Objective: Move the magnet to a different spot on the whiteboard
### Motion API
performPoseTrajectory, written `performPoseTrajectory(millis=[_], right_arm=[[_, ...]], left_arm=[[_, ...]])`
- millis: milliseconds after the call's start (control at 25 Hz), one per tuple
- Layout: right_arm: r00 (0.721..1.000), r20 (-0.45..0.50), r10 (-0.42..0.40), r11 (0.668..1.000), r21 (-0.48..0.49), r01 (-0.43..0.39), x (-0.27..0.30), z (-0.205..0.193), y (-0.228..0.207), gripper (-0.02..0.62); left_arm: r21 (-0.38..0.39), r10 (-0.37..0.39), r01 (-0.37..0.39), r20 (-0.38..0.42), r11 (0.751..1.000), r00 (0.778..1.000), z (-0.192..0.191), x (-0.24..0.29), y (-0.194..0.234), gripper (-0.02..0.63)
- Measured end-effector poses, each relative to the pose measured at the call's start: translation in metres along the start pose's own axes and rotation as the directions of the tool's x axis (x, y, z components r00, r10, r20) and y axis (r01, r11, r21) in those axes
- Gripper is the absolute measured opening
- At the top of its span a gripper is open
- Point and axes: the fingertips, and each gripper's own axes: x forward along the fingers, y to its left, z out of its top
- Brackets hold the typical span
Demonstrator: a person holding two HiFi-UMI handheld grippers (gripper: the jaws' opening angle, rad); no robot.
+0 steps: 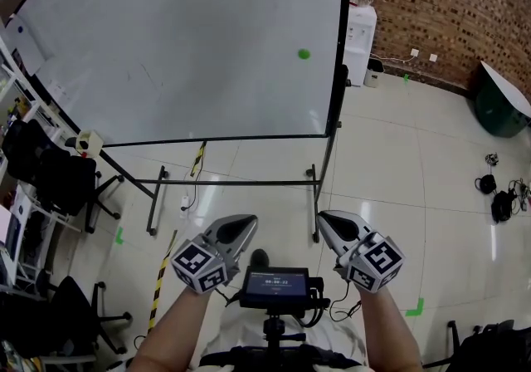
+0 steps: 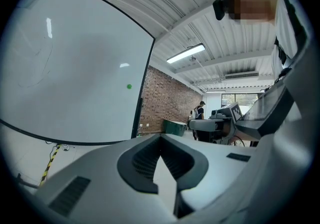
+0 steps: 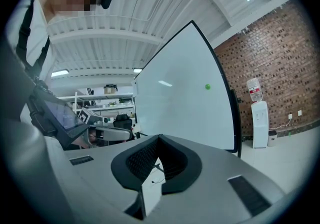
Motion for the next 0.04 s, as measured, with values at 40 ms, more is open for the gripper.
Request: performPoseTrajectory(millis=[40], right_arm=[[1.000,0.002,0.002,1.000,0.001,-0.002,-0.0012,-0.0002,0.0008,0.023]], left_arm=[[0.001,0.000,0.000,-0.001,1.000,1.000,-0.0007,-0.0005,-0.0016,0.023]])
